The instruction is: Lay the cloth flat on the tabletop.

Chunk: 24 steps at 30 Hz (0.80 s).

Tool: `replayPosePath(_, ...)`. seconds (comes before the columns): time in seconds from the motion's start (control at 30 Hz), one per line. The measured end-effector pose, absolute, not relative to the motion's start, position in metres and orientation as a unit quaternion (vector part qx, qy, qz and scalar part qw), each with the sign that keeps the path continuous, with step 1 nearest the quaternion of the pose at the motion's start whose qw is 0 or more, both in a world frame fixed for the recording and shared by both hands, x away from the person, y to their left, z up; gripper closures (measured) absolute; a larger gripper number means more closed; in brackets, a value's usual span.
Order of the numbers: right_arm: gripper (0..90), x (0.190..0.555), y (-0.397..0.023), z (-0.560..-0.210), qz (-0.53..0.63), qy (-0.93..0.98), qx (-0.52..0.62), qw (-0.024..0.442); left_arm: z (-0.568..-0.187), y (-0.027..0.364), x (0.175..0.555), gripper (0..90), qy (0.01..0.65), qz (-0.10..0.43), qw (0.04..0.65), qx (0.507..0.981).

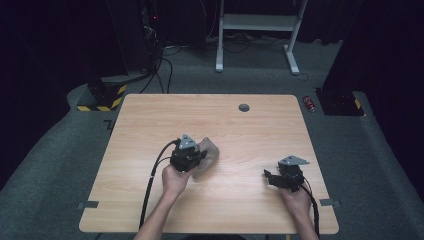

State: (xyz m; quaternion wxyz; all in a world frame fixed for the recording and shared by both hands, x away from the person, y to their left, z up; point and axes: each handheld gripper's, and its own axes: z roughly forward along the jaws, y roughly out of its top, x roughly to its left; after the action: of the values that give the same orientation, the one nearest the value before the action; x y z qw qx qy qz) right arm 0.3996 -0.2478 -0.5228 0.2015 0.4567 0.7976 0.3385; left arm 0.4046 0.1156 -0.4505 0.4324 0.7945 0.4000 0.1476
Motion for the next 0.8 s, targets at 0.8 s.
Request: replayPosePath(0.8, 38.8, 0.399, -0.248, -0.523, 0.343, 0.801, 0.447, 0.202, -0.484, 0.098, 0.382, 54.0, 0.414, 0.164, 0.406, 0.798)
